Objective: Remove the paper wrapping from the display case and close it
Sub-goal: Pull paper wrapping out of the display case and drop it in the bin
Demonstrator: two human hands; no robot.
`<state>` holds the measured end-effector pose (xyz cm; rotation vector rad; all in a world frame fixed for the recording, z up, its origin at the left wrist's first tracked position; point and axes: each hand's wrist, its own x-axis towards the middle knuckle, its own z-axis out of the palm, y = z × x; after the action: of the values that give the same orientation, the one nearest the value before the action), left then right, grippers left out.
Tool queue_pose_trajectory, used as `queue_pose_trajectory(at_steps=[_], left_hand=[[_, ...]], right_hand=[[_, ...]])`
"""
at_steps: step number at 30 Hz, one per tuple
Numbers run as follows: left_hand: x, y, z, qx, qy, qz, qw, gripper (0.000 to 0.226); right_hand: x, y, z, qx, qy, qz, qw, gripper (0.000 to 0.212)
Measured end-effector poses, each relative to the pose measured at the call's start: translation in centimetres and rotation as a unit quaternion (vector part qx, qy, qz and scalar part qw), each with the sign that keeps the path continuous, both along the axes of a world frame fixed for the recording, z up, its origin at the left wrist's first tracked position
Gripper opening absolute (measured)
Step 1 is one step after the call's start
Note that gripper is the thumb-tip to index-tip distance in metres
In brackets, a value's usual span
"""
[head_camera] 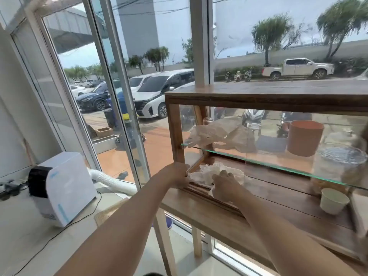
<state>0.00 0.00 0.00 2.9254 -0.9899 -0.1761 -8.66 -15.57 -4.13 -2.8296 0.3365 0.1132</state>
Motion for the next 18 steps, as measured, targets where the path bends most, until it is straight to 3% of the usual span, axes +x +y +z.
queue_pose_trajectory(at_steps=[6,11,18], left_hand=[[2.3,-4.6,-2.6,0.01,0.025,0.005,1.0,0.056],[3.9,-7.5,-4.7,0.016,0.022,0.005,1.0,0.051],[6.0,-9.4,-6.5,0.001,0.042,0.014,0.999,0.07]], right_hand=[[3.9,-2.7,-2.8,-0.036,-0.029,-0.037,0.998,0.052],[6.0,-3.8,-4.2,-0.016,-0.057,-0.088,0.994,0.078],[8.2,-4.1,-4.9,0.008,0.001,-0.132,0.991,0.084]])
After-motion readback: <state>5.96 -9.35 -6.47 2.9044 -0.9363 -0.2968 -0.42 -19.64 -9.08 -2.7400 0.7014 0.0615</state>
